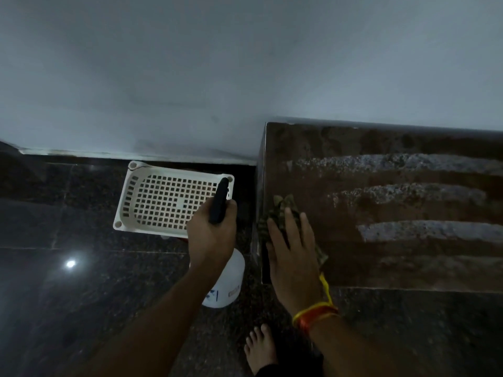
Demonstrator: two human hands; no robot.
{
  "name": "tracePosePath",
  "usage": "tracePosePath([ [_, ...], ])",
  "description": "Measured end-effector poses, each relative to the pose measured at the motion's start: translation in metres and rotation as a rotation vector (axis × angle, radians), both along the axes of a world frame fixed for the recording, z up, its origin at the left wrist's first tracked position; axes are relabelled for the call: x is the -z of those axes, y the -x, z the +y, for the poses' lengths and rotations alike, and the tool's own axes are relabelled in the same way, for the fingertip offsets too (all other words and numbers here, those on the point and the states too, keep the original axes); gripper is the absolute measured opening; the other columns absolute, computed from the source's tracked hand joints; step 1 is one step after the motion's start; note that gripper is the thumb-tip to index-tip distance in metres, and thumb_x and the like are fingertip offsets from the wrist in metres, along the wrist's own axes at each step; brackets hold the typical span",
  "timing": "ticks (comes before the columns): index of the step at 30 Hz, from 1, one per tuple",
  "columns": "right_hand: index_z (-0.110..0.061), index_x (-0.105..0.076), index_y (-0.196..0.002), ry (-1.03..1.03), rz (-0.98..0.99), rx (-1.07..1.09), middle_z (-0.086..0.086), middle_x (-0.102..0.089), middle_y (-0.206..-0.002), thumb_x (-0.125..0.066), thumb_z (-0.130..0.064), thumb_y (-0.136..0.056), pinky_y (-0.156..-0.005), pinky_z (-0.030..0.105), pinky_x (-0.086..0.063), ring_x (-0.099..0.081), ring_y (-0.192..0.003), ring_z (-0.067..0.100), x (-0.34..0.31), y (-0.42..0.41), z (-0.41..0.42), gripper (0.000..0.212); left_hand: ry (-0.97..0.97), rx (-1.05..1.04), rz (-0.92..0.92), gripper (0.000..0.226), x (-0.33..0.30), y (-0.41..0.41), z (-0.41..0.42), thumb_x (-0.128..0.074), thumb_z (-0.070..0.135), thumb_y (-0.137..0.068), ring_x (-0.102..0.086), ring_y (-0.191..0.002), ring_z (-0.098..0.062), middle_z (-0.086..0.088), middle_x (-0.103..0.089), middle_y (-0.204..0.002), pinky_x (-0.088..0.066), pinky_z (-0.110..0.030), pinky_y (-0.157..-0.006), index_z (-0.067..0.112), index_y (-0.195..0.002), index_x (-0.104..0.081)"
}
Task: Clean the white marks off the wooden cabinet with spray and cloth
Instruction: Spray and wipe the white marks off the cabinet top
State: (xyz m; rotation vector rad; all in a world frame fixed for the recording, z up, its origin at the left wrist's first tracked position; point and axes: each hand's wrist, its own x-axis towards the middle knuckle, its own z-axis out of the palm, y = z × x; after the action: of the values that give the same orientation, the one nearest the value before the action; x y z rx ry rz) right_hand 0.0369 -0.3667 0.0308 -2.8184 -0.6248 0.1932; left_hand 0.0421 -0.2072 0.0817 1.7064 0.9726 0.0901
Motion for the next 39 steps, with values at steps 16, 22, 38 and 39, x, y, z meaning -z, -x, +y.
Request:
tracePosePath([
  [16, -0.009, -0.043, -0.14, 0.018, -0.07, 0.092, 0.015, -0.036, -0.15, -0.032, -0.029, -0.098, -0.113, 0.052, -0.028, -0.022, -0.141, 0.039, 0.004, -0.061, 0.034, 0.048, -0.003, 0.012, 0.013, 0.024, 0.002, -0.029, 0.01, -0.061, 0.031, -0.091, -0.052, -0.055, -0.026, -0.006, -0.051, -0.056, -0.056, -0.057, -0.059, 0.015, -0.073, -0.059],
  [22, -0.009, -0.046, -0.138, 0.046, -0.111, 0.092, 0.015, -0.041, -0.147, -0.029, -0.03, -0.098, -0.115, 0.051, -0.026, -0.027, -0.139, 0.039, 0.01, -0.091, 0.046, 0.048, -0.023, 0.03, -0.001, 0.02, -0.003, -0.036, 0.006, -0.061, 0.029, -0.091, -0.063, -0.067, -0.041, -0.018, -0.063, -0.069, -0.055, -0.057, -0.06, 0.017, -0.075, -0.061],
  [38, -0.007, -0.053, -0.132, -0.005, -0.192, 0.221, 0.017, -0.047, -0.14, -0.039, -0.025, -0.094, -0.11, 0.053, -0.033, -0.036, -0.133, 0.043, 0.01, -0.134, 0.055, 0.044, -0.024, 0.073, -0.015, 0.022, -0.008, -0.043, -0.004, -0.059, 0.027, -0.093, -0.062, -0.065, -0.044, -0.02, -0.065, -0.075, -0.053, -0.053, -0.06, 0.026, -0.071, -0.057],
  [39, -0.007, -0.053, -0.131, -0.006, -0.204, 0.208, 0.017, -0.048, -0.138, -0.041, -0.025, -0.094, -0.11, 0.053, -0.033, -0.037, -0.132, 0.043, 0.01, -0.139, 0.057, 0.044, -0.02, 0.081, -0.016, 0.021, -0.008, -0.044, -0.004, -0.059, 0.027, -0.093, -0.062, -0.065, -0.045, -0.02, -0.065, -0.072, -0.053, -0.053, -0.059, 0.023, -0.072, -0.058],
])
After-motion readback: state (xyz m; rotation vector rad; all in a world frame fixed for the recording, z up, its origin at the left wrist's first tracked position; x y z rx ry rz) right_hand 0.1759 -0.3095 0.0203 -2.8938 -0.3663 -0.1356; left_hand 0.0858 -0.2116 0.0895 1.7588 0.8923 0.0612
